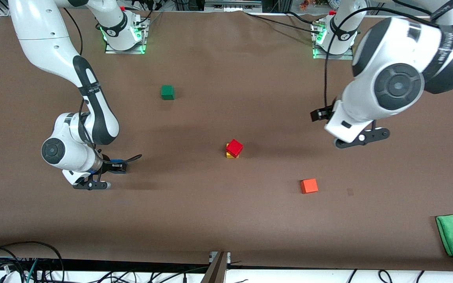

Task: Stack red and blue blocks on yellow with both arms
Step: 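Close the right gripper on the blue cube while the left gripper withdraws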

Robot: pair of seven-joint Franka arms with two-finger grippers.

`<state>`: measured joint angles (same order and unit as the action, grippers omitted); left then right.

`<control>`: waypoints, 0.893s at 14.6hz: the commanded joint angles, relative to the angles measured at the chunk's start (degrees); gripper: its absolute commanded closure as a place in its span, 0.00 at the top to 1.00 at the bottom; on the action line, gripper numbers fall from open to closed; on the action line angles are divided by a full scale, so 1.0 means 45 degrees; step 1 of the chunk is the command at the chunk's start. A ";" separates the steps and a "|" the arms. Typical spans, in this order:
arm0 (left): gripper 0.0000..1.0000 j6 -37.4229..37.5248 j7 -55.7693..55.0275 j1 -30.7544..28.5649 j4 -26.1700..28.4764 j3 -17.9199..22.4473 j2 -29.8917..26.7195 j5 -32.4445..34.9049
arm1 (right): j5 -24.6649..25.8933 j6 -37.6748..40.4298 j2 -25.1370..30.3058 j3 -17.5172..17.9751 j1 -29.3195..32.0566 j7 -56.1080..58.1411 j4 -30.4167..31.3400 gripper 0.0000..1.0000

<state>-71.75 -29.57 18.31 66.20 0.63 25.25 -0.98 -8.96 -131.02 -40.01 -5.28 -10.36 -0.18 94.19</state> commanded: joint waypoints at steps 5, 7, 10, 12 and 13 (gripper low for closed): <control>1.00 0.0260 0.3989 -0.2269 0.0913 -0.0042 -0.0943 -0.0016 | -0.0157 0.4287 0.0394 0.0000 -0.1074 -0.2278 -0.3330 0.14; 1.00 0.0202 0.4635 -0.2757 0.0913 -0.0022 -0.0924 0.0023 | -0.0157 0.4487 0.0336 0.0020 -0.1777 -0.3664 -0.3897 0.14; 1.00 0.0027 0.5552 -0.3305 0.0913 -0.0061 -0.0865 0.0394 | -0.0196 0.4039 0.0064 0.0020 -0.3104 -0.5617 -0.4579 0.14; 1.00 -0.0246 0.6138 -0.3734 0.0933 -0.0061 -0.0826 0.0375 | -0.0196 0.3979 -0.0443 0.0020 -0.3885 -0.6809 -0.5516 0.14; 1.00 -0.0402 0.6489 -0.3871 0.0933 -0.0003 -0.0787 0.0375 | -0.0196 0.3960 -0.0832 0.0020 -0.4354 -0.7453 -0.6159 0.14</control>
<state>-71.80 -4.16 2.35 68.44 0.86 23.00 -0.28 -9.05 -113.74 -39.63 -4.55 -26.89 -28.92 73.51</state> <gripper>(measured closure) 0.000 0.445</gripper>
